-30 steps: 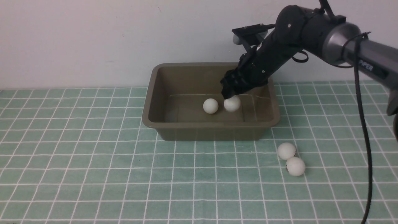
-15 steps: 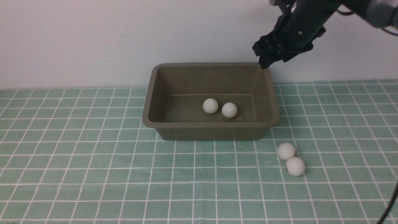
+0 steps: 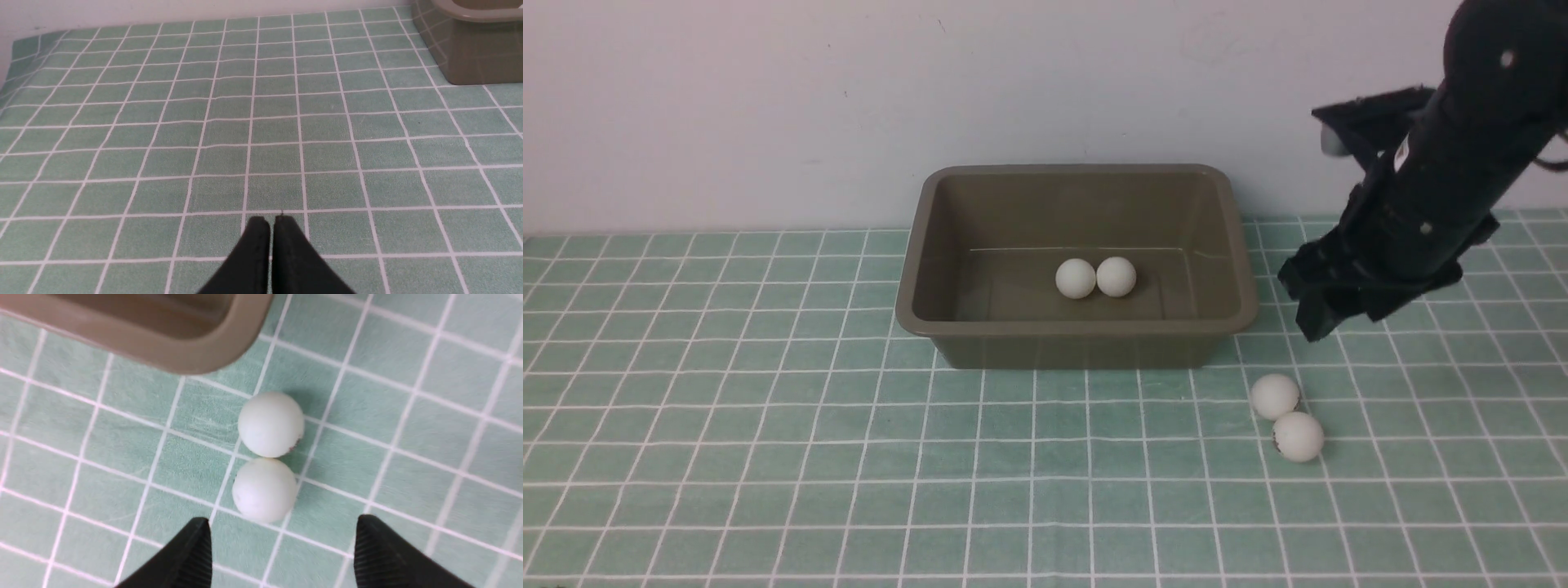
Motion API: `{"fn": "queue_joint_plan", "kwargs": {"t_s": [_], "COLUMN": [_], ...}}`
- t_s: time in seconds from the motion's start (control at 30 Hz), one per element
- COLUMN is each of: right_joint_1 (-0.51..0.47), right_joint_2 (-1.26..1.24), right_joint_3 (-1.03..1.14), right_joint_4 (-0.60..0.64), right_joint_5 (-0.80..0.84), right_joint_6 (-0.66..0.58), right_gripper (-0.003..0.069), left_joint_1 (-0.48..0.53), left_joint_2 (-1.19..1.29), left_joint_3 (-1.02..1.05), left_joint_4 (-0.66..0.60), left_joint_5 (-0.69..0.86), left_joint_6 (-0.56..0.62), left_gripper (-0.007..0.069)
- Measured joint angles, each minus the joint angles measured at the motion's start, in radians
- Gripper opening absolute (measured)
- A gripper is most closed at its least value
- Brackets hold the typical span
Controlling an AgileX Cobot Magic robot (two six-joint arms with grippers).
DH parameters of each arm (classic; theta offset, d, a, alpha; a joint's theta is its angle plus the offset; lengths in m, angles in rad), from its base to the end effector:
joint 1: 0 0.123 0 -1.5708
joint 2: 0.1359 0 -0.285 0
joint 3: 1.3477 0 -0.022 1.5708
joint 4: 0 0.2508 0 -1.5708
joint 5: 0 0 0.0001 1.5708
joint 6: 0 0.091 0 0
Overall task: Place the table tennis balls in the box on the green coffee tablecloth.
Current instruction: 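Reach for and grasp a ping pong ball on the table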
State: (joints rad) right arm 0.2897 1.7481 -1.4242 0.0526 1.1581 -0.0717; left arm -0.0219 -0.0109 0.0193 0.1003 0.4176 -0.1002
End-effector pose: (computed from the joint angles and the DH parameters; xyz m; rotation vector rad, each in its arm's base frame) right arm 0.3367 0.1049 0.2672 -0.5092 2.9264 0.1024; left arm 0.0514 0.0026 0.1701 -0.0147 1.9074 0.0182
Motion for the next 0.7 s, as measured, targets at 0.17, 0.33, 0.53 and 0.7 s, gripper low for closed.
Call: {"fn": "queue_joint_plan", "kwargs": {"t_s": [0.17,0.33,0.53,0.7], "right_joint_1": [0.000,0.000,0.000,0.000], "right_joint_2": [0.001,0.001,0.035,0.118], "right_joint_3": [0.140,0.166,0.167,0.167], "right_joint_4": [0.015,0.022,0.025,0.025], "right_joint_5": [-0.207,-0.291,-0.333,-0.365], "right_joint_6": [-0.027,-0.063,-0.092,-0.097], "right_gripper": [0.0426,0.0426,0.0426,0.0426], "left_joint_1": [0.000,0.000,0.000,0.000], "left_joint_2": [0.000,0.000,0.000,0.000], "left_joint_3": [0.000,0.000,0.000,0.000], "left_joint_4": [0.000,0.000,0.000,0.000], "left_joint_5": [0.000,0.000,0.000,0.000], "left_joint_6": [0.000,0.000,0.000,0.000], "left_gripper": [-0.0004,-0.0004,-0.0004,-0.0004]}}
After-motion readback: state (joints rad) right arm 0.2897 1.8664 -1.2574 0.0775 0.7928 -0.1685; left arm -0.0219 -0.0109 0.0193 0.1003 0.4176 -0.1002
